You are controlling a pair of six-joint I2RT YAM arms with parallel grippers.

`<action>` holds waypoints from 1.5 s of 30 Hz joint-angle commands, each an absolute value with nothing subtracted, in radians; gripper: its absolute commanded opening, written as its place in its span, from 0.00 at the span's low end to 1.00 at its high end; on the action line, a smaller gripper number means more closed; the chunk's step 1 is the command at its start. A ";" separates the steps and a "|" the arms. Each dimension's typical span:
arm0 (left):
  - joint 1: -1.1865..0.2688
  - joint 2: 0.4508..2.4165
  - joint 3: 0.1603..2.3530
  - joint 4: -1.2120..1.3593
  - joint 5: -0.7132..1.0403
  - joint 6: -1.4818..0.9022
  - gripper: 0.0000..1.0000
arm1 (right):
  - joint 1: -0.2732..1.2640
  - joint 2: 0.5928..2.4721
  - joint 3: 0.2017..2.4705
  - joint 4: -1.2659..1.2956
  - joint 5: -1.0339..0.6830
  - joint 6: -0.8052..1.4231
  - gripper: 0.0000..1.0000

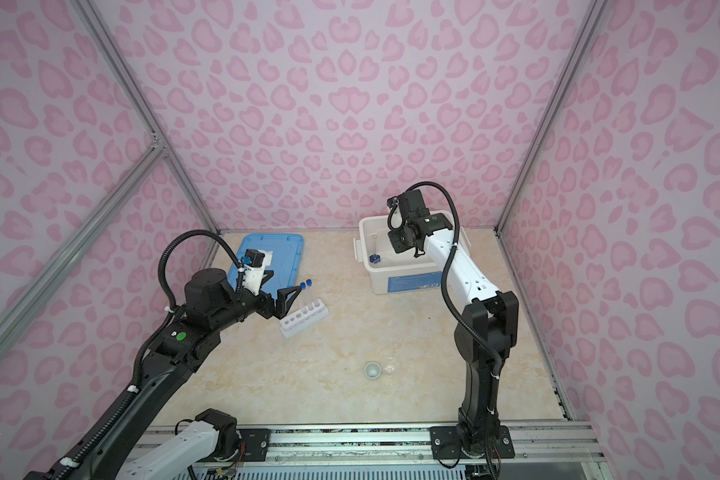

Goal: Organize the chemistry lab equipment
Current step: 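Move the right gripper out of the bin toward the small white cup, then lower the right gripper onto the white cup rim and close it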

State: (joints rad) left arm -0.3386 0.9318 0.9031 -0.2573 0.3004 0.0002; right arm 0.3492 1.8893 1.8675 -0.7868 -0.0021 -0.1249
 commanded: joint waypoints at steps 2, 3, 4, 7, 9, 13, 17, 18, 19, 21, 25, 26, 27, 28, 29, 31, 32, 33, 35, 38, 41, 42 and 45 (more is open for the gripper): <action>-0.337 0.923 0.887 -0.218 0.346 -0.003 0.99 | 0.378 1.754 1.703 -0.730 0.037 -0.081 0.26; -0.337 0.923 0.884 -0.217 0.352 -0.003 0.99 | 0.385 1.722 1.663 -0.724 0.032 -0.073 0.27; -0.337 0.923 0.881 -0.217 0.360 -0.005 0.99 | 0.394 1.686 1.621 -0.718 0.031 -0.064 0.27; -0.337 0.934 0.879 -0.211 0.384 -0.005 0.99 | 0.429 1.580 1.502 -0.704 0.049 -0.038 0.30; -0.339 0.945 0.879 -0.209 0.400 -0.006 0.98 | 0.451 1.513 1.423 -0.704 0.047 -0.015 0.31; -0.343 0.959 0.874 -0.203 0.425 -0.012 0.98 | 0.534 1.393 1.297 -0.704 0.087 0.015 0.33; -0.353 0.960 0.867 -0.198 0.426 -0.014 0.98 | 0.609 1.335 1.212 -0.758 0.068 0.072 0.34; -0.354 0.959 0.864 -0.195 0.427 -0.014 0.98 | 0.639 1.327 1.194 -0.772 0.069 0.077 0.35; -0.359 0.959 0.862 -0.193 0.427 -0.015 0.98 | 0.674 1.322 1.176 -0.790 0.086 0.088 0.35; -0.362 0.963 0.861 -0.191 0.429 -0.017 0.98 | 0.737 1.318 1.147 -0.814 0.102 0.113 0.35; -0.367 0.973 0.862 -0.187 0.437 -0.017 0.98 | 0.805 1.341 1.097 -0.836 0.061 0.174 0.36; -0.368 0.974 0.862 -0.186 0.440 -0.018 0.98 | 0.819 1.352 1.086 -0.835 0.046 0.184 0.36; -0.368 0.974 0.862 -0.187 0.440 -0.018 0.98 | 0.836 1.361 1.076 -0.832 0.044 0.188 0.36; -0.369 0.973 0.861 -0.186 0.439 -0.018 0.98 | 0.854 1.373 1.066 -0.825 0.042 0.191 0.36; -0.370 0.973 0.859 -0.186 0.438 -0.018 0.98 | 0.869 1.388 1.057 -0.820 0.033 0.193 0.36; -0.371 0.973 0.859 -0.186 0.436 -0.017 0.98 | 0.886 1.409 1.038 -0.795 0.014 0.190 0.35; -0.371 0.973 0.859 -0.187 0.436 -0.017 0.98 | 0.892 1.420 1.031 -0.784 -0.002 0.189 0.36; -0.371 0.975 0.859 -0.187 0.436 -0.017 0.98 | 0.898 1.434 1.027 -0.778 -0.016 0.184 0.36; -0.372 0.974 0.857 -0.188 0.432 -0.017 0.98 | 0.909 1.458 1.015 -0.767 -0.027 0.170 0.36; -0.373 0.980 0.859 -0.187 0.431 -0.017 0.98 | 0.914 1.490 1.015 -0.756 -0.045 0.143 0.35; -0.374 0.986 0.859 -0.187 0.429 -0.017 0.98 | 0.915 1.519 1.019 -0.748 -0.069 0.110 0.35; -0.373 0.987 0.859 -0.188 0.428 -0.017 0.98 | 0.914 1.527 1.021 -0.747 -0.077 0.100 0.34; -0.373 0.988 0.859 -0.188 0.420 -0.016 0.98 | 0.915 1.548 1.019 -0.743 -0.086 0.070 0.33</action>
State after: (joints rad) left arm -0.3733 0.9852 0.8604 -0.2146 0.4213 -0.0109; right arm 0.9142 1.5337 1.0195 -0.7567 -0.0608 0.1154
